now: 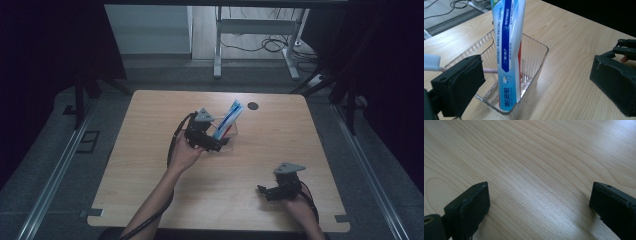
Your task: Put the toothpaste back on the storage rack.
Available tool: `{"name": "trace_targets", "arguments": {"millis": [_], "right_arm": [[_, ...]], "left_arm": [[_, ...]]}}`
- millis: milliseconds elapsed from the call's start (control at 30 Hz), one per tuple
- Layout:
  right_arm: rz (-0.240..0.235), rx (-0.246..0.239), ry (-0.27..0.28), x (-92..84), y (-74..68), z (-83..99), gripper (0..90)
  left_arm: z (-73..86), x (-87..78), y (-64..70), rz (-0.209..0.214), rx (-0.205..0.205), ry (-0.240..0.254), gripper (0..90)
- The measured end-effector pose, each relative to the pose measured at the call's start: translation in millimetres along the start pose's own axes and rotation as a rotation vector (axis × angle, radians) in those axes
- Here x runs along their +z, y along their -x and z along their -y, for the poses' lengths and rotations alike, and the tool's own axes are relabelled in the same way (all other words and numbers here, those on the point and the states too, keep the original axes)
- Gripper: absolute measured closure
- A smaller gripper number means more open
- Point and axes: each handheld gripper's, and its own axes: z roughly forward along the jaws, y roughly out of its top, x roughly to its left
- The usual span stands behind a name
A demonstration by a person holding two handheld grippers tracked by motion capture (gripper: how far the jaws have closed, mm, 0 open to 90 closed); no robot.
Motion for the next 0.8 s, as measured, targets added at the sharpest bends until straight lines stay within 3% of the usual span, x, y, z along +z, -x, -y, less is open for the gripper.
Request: {"name": "trace_targets", "arguments": {"millis": [800], "right_arm": [[0.001,0.000,0.000,0.1,-0.2,-0.1,2.9]], "left_arm": [[21.6,-17.2,6.5,0.010,-0.014,0.017,0.0]]}}
